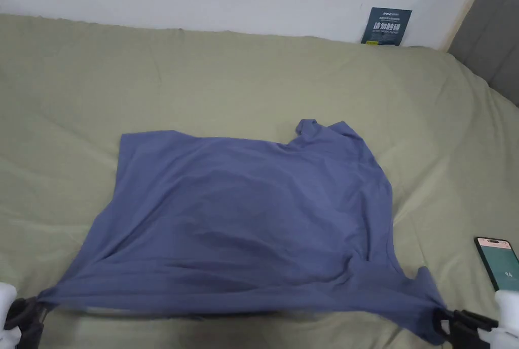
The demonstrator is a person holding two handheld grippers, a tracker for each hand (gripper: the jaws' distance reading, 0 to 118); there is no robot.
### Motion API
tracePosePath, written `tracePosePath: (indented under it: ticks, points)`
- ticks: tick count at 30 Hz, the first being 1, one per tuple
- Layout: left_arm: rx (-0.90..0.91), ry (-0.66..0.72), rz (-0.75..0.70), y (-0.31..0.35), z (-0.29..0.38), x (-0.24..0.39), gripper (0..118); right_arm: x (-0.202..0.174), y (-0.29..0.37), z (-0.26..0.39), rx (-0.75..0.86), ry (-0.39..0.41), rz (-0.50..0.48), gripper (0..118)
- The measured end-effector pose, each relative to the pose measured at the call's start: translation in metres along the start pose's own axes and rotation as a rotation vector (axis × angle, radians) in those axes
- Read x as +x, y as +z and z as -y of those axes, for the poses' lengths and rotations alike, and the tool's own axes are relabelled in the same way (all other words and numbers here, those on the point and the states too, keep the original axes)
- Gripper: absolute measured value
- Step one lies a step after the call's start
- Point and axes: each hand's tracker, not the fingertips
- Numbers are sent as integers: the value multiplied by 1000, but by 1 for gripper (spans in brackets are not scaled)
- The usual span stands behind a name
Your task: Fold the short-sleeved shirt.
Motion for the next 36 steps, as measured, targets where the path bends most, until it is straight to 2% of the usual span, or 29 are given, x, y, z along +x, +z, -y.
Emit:
tracePosePath:
  ticks: [5,10,13,16,20,23,24,25,26,27,28,29,31,34,36]
  points:
    - [34,-19,1,1,-34,-8,0,3,15,-43,35,-12,-61,3]
    - [19,-54,-14,-39,-87,-18,0,1,-13,-107,29,16,-73,3]
    - [-19,-30,4,-74,-124,-24,0,-1,-49,-151,-8,31,-57,3]
    - [-124,52,26,-122,-156,-29,0,1,-96,-188,-70,13,-39,3]
    - [-266,115,-14,-186,-176,-34,0,3,-161,-213,-149,-23,6,3]
    - [-350,58,-56,-217,-175,-27,0,5,-199,-213,-218,-32,42,3]
    - [-346,44,-62,-223,-174,-26,5,6,-206,-212,-227,-30,44,3]
    - [-343,47,-67,-224,-172,-26,17,7,-209,-209,-224,-24,44,4]
    - [-331,77,-62,-223,-169,-27,45,7,-209,-205,-214,-12,46,14]
    - [-302,113,-49,-220,-167,-29,92,10,-206,-202,-189,9,56,56]
    - [-277,131,-38,-215,-164,-32,107,10,-198,-199,-158,26,71,93]
    - [-235,137,-26,-204,-159,-33,106,11,-191,-195,-150,38,74,117]
    - [-79,148,-20,-165,-149,-36,106,7,-157,-178,-70,62,20,118]
    - [241,145,-26,-92,-115,-30,106,-11,-96,-138,84,97,20,118]
    - [379,182,-69,-48,-81,-17,107,-31,-55,-100,236,103,26,118]
